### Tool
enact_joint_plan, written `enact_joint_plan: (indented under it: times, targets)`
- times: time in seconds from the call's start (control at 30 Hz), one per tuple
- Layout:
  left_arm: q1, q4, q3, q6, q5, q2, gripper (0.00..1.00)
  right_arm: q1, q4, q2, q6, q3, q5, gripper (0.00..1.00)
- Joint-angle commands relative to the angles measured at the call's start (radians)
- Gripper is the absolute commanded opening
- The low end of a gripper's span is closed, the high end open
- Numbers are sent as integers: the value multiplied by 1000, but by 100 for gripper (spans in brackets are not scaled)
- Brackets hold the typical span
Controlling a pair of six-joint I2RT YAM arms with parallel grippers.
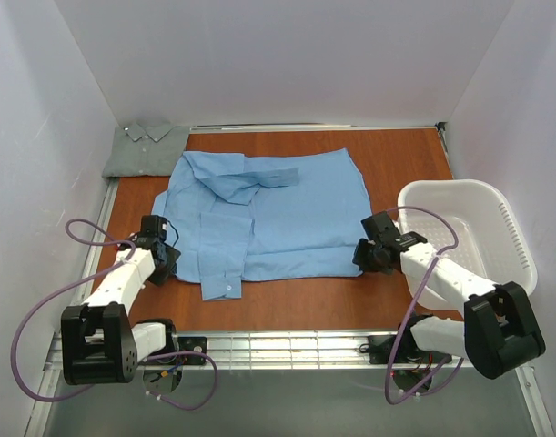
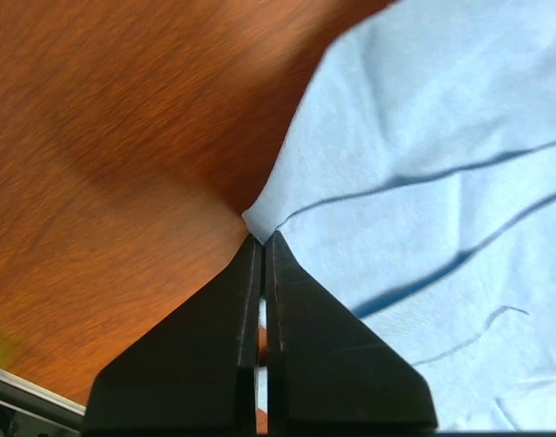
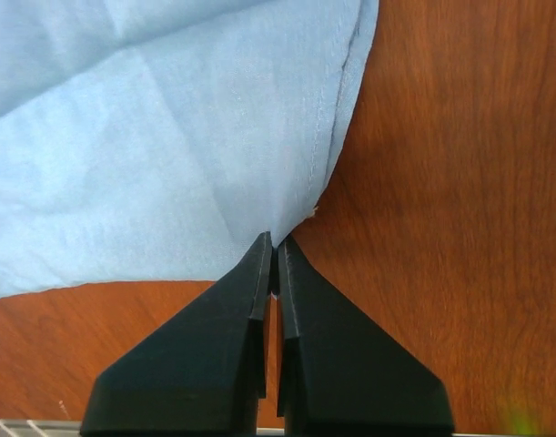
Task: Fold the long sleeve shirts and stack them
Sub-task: Fold the shirt
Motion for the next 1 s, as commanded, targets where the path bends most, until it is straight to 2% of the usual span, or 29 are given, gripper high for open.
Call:
enact_joint_plan:
  times: [0.0,0.17,0.33,0.5,0.97]
  targets:
    - [6,-41,80,35,-52,-39,0,-3,-52,-62,-45,75,41,1]
    - [4,-101,173,61,-85,-67,0,-3,-83,-120,-89,108,35,1]
    - [6,-80,238,91,-98,-39,0,-7,-84,-99,-125,191,52,1]
    - [4,-34,314,140,-79,24,0,-15,-80,-15,-172,295,87,1]
    - [6,143,426,207,11,337,0,-50,-67,330,-289,541,136,1]
